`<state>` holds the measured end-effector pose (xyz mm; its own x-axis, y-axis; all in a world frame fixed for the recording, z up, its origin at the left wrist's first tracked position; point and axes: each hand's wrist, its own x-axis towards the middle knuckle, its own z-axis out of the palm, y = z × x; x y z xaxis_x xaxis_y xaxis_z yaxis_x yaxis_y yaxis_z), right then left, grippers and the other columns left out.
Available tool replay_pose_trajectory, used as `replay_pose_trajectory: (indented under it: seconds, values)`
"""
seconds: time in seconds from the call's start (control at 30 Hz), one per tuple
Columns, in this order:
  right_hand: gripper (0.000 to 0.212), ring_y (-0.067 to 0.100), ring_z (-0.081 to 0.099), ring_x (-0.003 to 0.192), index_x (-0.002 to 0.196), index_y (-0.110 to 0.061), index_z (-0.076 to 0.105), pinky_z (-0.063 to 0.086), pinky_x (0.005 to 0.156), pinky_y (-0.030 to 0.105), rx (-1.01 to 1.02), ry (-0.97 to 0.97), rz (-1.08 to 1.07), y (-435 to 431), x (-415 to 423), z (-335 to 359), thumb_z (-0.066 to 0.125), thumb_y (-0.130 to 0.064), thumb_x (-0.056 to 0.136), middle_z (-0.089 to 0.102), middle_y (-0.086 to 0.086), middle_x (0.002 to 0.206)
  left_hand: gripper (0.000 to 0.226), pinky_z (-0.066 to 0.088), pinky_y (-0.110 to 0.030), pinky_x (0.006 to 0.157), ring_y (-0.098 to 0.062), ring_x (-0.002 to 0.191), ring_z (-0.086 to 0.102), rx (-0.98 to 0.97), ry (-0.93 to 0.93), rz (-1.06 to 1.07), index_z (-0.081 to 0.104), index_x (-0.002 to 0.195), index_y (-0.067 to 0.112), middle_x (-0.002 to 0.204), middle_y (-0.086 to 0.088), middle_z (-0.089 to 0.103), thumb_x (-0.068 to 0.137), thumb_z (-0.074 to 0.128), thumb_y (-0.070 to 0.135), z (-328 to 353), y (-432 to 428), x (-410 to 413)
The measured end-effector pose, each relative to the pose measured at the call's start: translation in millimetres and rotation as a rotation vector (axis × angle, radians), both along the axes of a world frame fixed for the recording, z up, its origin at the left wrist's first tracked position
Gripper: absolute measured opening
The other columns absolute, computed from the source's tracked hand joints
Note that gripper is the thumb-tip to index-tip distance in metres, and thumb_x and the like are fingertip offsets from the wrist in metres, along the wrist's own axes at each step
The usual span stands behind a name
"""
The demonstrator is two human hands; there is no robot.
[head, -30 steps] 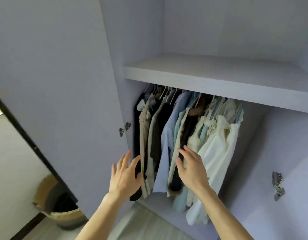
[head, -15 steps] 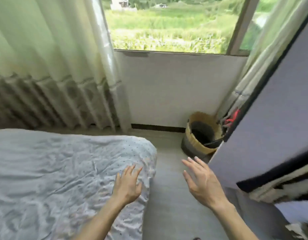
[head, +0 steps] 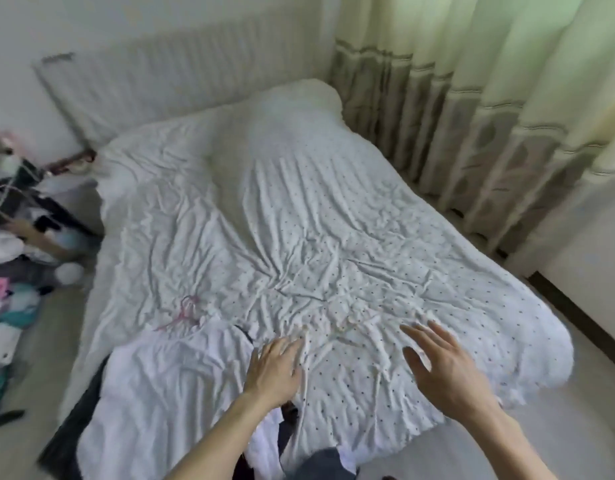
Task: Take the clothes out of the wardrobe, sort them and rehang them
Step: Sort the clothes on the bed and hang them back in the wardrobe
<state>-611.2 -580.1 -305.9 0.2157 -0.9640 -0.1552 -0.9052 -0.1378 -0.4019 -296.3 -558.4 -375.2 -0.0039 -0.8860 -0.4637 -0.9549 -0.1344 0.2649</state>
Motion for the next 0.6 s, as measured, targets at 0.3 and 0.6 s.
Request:
replay_pose_trajectory:
  seconds: [0.3,0.6]
  values:
    - [0.051,0.014,0.017,0.151,0.151,-0.036,0.035,0.021,0.122,0.035,0.09,0.038,0.46,-8.0,122.8,-35.2,0.033,-0.051,0.103,0.034,-0.013,0.158,0.059,0.031,-0.039,0.112,-0.015,0.142,0.033,0.027,-0.061,0.407,0.028,0.153,0.034,0.153,0.01,0.037,0.096,0.044,0.038,-10.6,111.5,96.8]
    - [0.05,0.017,0.016,0.152,0.153,-0.035,0.032,0.019,0.122,0.036,0.27,0.123,0.618,-10.4,267.1,-79.9,0.035,-0.045,0.104,0.033,-0.009,0.159,0.058,0.023,-0.048,0.119,-0.018,0.149,0.023,0.175,-0.033,0.563,0.027,0.154,0.029,0.161,0.004,0.026,0.099,0.043,0.04,-53.6,136.4,224.6]
